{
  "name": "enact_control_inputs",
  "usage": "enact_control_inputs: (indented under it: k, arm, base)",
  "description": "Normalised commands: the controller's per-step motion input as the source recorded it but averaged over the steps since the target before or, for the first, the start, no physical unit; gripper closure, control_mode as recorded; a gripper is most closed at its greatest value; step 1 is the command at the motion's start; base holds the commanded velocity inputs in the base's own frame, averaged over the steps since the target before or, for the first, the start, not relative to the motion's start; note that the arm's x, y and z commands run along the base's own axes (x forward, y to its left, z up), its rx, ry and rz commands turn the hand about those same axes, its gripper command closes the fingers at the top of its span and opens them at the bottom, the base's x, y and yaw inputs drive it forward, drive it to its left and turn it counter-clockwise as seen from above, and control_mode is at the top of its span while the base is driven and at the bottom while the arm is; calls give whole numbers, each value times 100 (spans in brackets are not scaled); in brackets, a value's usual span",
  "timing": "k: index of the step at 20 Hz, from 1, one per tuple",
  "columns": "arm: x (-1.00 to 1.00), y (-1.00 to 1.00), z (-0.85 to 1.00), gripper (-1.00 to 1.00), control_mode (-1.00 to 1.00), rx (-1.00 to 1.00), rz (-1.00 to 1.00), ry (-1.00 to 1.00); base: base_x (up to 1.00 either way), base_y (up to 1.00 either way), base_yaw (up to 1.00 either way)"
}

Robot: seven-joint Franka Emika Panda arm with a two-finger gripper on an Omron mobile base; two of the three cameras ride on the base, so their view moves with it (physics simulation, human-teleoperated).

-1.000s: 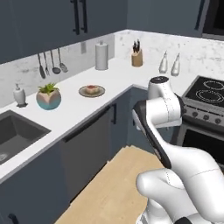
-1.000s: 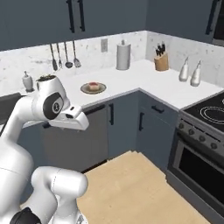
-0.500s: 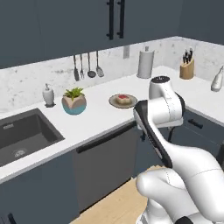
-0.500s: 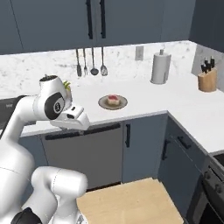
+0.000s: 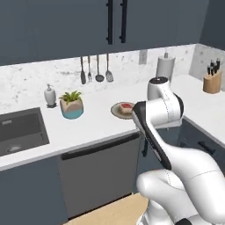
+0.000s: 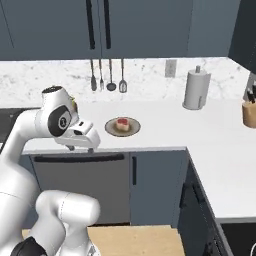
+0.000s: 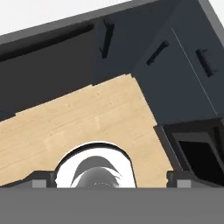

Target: Pick up the knife from the drawer and place it on the cutting board. Then place the meat from the plate to the cutting board.

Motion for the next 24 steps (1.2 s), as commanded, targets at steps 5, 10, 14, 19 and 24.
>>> enact_control_inputs:
  k: [5, 10, 14, 19, 24]
  arm:
    - [0, 0, 0, -100, 100, 0, 0, 0]
    - [10, -7, -2, -100, -100, 4, 6, 2]
    - [49, -53, -41, -100, -100, 21, 39, 9]
    - [96, -53, -62, -100, -100, 16, 47, 4]
    - [96, -2, -51, -100, -100, 3, 36, 0]
  base:
    - [97, -47, 25]
    - [72, -18, 22]
    - [0, 0, 0]
    - [0, 0, 0]
    - [0, 0, 0]
